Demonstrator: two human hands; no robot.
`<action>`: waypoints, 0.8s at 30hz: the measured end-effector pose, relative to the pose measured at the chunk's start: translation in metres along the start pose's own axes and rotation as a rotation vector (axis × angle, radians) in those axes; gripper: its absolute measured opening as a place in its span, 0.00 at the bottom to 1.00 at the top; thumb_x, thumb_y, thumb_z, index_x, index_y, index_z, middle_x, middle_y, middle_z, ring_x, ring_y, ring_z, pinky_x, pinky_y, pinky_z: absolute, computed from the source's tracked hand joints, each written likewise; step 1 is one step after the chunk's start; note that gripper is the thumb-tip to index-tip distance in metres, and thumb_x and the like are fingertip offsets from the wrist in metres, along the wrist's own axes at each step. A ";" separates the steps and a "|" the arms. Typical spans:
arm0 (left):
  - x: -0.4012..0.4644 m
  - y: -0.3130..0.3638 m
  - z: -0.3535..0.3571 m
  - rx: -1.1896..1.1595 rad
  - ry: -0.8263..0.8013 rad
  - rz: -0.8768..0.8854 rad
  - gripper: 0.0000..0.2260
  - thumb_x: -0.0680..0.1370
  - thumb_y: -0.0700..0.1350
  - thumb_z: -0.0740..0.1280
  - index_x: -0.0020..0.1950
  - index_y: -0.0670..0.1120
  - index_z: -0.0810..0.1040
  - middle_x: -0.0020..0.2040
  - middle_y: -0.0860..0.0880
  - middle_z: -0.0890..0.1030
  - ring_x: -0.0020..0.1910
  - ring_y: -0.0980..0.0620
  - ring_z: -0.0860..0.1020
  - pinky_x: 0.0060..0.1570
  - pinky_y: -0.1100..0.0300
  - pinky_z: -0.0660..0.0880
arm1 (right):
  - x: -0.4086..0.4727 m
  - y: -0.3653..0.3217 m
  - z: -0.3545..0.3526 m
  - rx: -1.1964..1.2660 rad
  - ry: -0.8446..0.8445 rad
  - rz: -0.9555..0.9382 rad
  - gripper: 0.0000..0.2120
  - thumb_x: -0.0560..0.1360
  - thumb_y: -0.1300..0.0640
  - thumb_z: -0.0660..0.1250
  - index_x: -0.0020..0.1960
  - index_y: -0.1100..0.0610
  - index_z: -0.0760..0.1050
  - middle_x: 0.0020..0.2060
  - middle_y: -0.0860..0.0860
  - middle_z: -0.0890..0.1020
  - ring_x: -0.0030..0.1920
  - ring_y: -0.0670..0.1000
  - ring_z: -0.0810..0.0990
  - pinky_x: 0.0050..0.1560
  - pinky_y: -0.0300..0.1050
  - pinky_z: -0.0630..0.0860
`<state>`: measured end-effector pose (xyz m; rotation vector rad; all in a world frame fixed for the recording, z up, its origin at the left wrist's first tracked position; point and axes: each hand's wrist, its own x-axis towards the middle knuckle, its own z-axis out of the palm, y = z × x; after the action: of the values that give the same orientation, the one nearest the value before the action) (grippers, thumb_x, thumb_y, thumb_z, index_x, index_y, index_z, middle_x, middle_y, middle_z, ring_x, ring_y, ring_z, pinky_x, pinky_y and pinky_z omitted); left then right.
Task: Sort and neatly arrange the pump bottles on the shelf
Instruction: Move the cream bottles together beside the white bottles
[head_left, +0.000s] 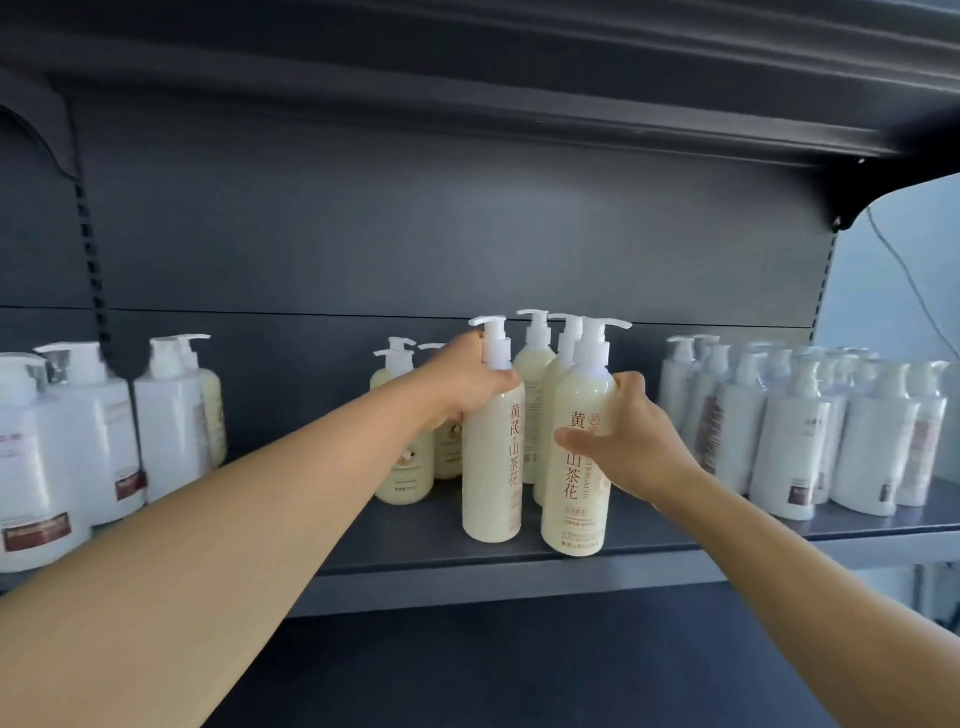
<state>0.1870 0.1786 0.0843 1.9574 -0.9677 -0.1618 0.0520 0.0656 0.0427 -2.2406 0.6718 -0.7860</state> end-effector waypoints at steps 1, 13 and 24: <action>0.005 0.001 0.006 -0.002 0.011 0.007 0.08 0.76 0.46 0.66 0.53 0.47 0.71 0.48 0.49 0.77 0.46 0.49 0.76 0.33 0.60 0.71 | 0.002 0.004 0.000 0.000 -0.004 -0.003 0.24 0.71 0.51 0.72 0.55 0.52 0.57 0.46 0.47 0.75 0.45 0.49 0.76 0.42 0.47 0.76; 0.012 -0.026 0.039 0.146 0.047 -0.001 0.33 0.73 0.45 0.72 0.71 0.49 0.56 0.58 0.52 0.74 0.56 0.50 0.75 0.52 0.56 0.74 | 0.020 0.028 0.005 0.001 -0.098 -0.069 0.29 0.68 0.51 0.74 0.58 0.52 0.58 0.53 0.50 0.75 0.51 0.53 0.77 0.52 0.54 0.77; 0.016 -0.062 0.061 0.121 -0.009 -0.090 0.33 0.69 0.42 0.75 0.68 0.53 0.63 0.59 0.55 0.75 0.60 0.52 0.74 0.59 0.53 0.75 | 0.023 0.046 0.017 -0.003 -0.260 -0.040 0.27 0.69 0.56 0.74 0.58 0.55 0.60 0.53 0.49 0.74 0.50 0.50 0.74 0.46 0.43 0.76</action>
<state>0.2046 0.1430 0.0049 2.1137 -0.9146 -0.1666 0.0688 0.0278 0.0069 -2.3120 0.5051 -0.4994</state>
